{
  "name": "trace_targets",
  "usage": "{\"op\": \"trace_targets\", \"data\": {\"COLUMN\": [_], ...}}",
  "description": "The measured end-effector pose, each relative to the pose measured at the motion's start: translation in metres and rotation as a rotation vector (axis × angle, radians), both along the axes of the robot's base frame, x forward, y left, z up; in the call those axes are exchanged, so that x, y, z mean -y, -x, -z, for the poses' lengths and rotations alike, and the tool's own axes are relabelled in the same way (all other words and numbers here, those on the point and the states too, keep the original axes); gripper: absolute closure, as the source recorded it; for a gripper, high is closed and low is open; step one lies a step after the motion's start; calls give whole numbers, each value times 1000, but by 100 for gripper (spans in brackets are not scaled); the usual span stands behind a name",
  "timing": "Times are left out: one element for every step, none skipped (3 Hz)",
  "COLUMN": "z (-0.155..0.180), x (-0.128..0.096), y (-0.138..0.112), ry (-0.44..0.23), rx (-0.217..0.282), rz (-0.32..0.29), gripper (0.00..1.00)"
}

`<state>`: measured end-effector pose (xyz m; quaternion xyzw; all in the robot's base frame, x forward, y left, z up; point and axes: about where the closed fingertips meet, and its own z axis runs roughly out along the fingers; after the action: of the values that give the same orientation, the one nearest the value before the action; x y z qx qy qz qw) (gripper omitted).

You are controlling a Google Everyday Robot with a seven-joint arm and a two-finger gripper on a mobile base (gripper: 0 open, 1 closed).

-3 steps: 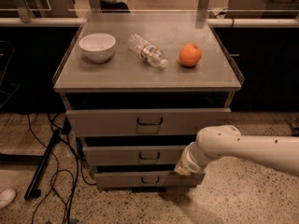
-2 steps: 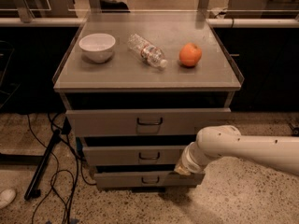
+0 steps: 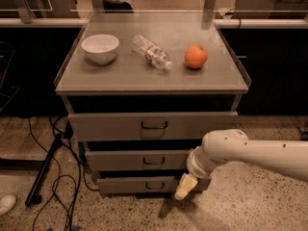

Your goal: Open bottom drawer

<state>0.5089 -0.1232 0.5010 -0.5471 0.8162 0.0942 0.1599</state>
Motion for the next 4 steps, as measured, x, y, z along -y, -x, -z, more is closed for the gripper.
{"op": "trace_targets", "data": {"z": [4,36,83,108], "x": [0,-2,-2,-1], "y": [1,6,2,-3], "ry": [1,5,-16,-29], "rx": [-5,-43,-68,-81], "rz": [-1,-5,-5,-7], "gripper": [0,0,0,0]}}
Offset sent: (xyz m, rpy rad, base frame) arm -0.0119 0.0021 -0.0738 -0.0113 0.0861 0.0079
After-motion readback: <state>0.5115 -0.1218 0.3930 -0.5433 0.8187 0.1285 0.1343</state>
